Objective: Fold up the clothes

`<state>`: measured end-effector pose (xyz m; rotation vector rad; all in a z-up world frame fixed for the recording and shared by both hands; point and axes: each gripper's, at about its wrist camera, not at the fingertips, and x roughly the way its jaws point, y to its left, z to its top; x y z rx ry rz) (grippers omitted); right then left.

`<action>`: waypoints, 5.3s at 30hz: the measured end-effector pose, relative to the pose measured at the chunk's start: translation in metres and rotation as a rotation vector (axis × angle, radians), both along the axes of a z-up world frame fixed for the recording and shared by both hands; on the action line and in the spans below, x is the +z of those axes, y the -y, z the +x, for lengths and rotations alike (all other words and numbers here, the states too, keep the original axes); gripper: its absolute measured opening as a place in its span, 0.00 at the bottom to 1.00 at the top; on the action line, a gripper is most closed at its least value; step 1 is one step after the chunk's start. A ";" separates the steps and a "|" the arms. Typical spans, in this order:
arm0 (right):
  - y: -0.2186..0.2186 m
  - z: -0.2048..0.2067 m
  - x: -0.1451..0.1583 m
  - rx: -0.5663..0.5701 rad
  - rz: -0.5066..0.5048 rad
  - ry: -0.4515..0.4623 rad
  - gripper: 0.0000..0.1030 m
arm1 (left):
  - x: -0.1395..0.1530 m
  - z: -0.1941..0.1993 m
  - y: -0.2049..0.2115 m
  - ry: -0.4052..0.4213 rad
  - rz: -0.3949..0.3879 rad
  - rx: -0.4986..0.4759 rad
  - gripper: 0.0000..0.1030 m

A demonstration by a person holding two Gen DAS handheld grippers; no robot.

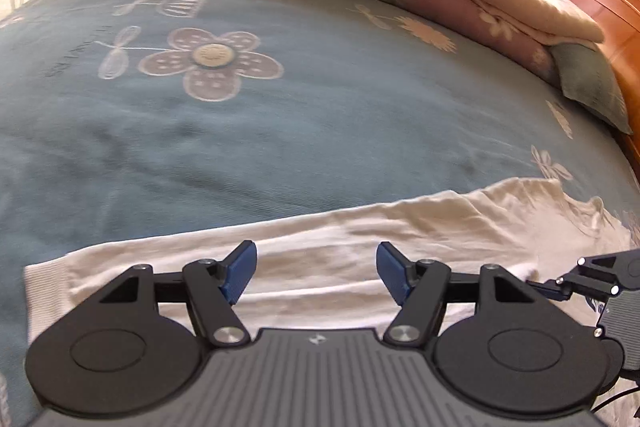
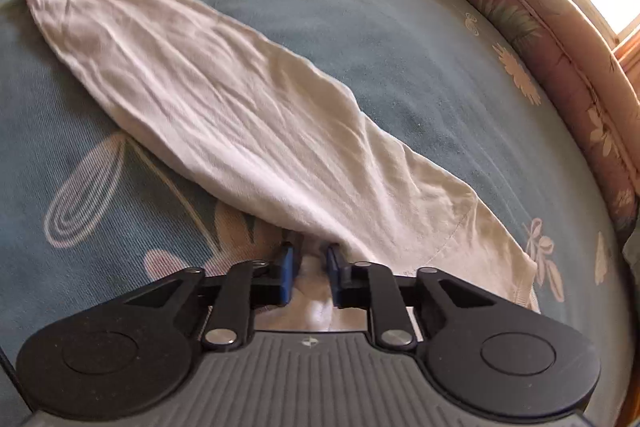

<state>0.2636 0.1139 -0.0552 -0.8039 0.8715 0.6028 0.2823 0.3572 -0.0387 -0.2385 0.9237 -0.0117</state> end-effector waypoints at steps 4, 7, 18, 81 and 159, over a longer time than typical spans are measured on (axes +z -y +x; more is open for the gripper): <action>0.012 0.001 0.004 0.051 0.004 -0.040 0.12 | -0.023 0.010 0.003 -0.059 0.099 -0.012 0.66; 0.033 0.010 0.015 0.112 0.059 -0.146 0.12 | -0.025 0.011 0.001 -0.061 0.136 -0.051 0.67; 0.049 0.047 0.032 -0.025 0.337 -0.266 0.17 | -0.018 0.008 0.023 -0.071 0.161 -0.140 0.66; 0.283 -0.038 -0.011 -0.621 0.398 -0.129 1.00 | 0.020 0.114 0.273 -0.019 0.066 -0.513 0.73; 0.287 -0.159 -0.006 -0.593 0.498 -0.038 1.00 | -0.013 -0.159 0.299 0.165 0.146 -0.373 0.97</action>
